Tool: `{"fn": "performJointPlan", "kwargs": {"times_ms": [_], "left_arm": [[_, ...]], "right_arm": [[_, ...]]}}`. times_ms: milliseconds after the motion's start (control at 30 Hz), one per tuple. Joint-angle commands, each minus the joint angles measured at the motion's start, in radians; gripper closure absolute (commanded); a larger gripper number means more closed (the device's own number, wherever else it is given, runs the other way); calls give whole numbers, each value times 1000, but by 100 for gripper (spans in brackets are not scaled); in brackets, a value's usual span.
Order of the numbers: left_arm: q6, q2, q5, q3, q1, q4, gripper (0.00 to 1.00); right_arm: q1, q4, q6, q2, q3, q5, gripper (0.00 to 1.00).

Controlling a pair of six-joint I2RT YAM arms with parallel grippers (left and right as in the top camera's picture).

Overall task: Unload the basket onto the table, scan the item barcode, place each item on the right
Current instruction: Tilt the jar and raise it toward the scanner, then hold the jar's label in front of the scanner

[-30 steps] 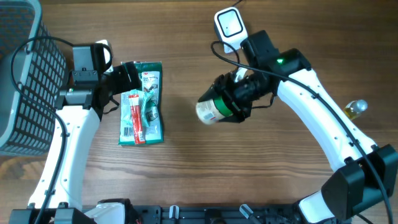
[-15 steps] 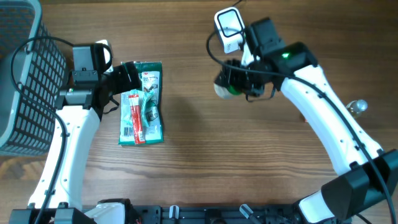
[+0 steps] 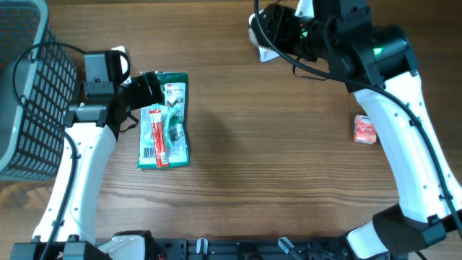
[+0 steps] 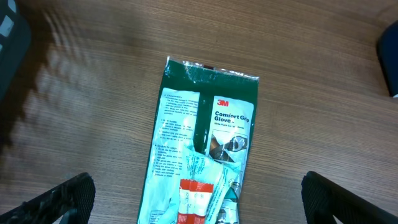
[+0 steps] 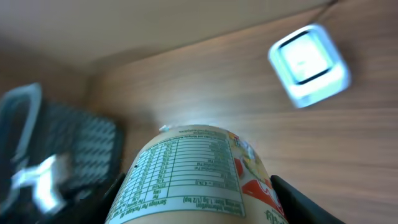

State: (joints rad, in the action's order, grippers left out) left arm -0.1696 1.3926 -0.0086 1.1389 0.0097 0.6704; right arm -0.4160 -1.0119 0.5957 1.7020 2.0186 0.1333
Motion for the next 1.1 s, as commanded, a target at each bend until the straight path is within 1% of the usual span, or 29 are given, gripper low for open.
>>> {"fn": "performJointPlan", "kwargs": {"times_ms": [0, 33, 67, 167, 333, 500, 567, 600, 733, 967, 1067], "left_arm": [[5, -11, 8, 11, 5, -3, 0], [5, -11, 8, 11, 5, -3, 0], [5, -11, 8, 11, 5, -3, 0], [5, -11, 8, 11, 5, -3, 0], [5, -11, 8, 11, 5, -3, 0], [5, -11, 8, 11, 5, -3, 0], [5, -11, 8, 11, 5, -3, 0], [5, -11, 8, 11, 5, -3, 0], [5, -11, 8, 11, 5, -3, 0], [5, -11, 8, 11, 5, -3, 0], [5, -11, 8, 11, 5, -3, 0]], "right_arm": [[-2, 38, -41, 80, 16, -215, 85], [-2, 60, -68, 105, 15, -215, 88], [-2, 84, -92, 132, 15, -215, 89], [1, 148, -103, 216, 15, -227, 89], [4, 265, -186, 356, 15, -444, 91], [4, 396, -257, 473, 15, -448, 92], [6, 467, -256, 522, 15, -451, 88], [7, 505, -256, 546, 15, -451, 88], [26, 628, -255, 622, 15, -451, 95], [76, 749, -254, 663, 14, -446, 96], [89, 797, -256, 664, 12, -361, 95]]}}
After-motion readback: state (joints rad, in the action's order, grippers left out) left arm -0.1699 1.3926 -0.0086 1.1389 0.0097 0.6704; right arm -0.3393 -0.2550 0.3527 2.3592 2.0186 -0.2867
